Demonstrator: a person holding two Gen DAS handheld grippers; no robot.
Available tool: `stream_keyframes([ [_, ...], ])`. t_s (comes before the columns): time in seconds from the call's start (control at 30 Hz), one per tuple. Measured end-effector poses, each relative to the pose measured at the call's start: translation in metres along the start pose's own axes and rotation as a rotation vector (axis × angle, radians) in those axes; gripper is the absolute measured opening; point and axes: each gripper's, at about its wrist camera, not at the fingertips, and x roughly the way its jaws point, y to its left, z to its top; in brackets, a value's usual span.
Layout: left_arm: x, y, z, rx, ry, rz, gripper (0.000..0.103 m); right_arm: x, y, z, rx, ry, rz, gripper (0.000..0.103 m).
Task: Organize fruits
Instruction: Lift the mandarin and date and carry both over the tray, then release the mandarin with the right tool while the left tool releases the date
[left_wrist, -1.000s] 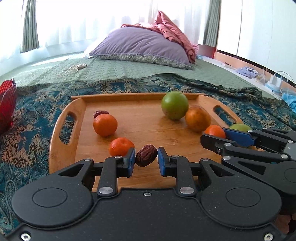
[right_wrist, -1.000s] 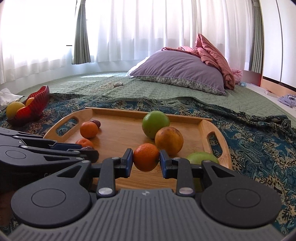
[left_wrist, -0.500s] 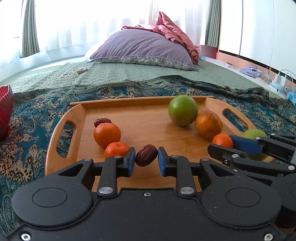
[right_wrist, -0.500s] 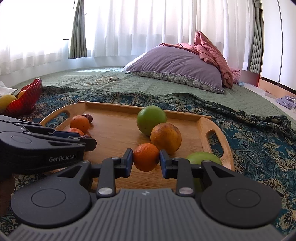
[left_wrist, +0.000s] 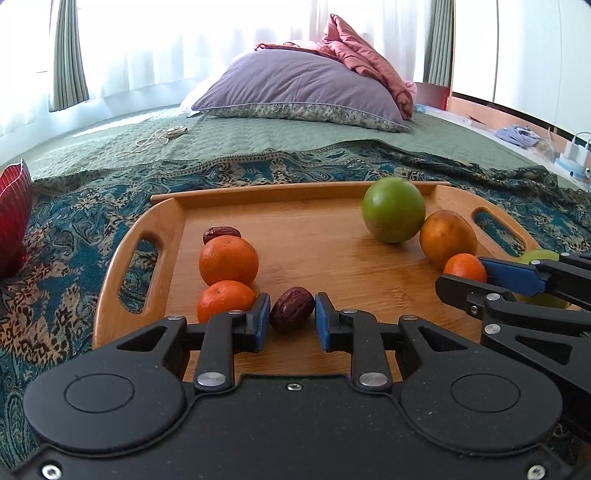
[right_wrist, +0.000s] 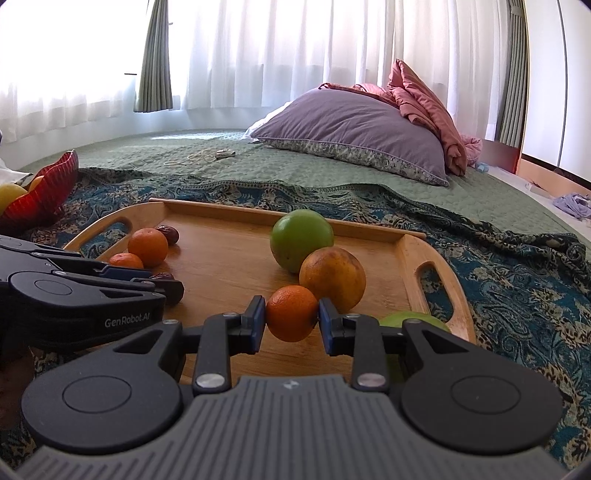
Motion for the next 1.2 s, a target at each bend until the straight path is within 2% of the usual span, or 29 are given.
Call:
stream_keyframes([
  [1.2, -0.003, 0.0, -0.001, 0.011, 0.018, 0.001, 0.026, 0.011, 0.0, 0.001, 0.021, 0.02, 0.011, 0.039],
])
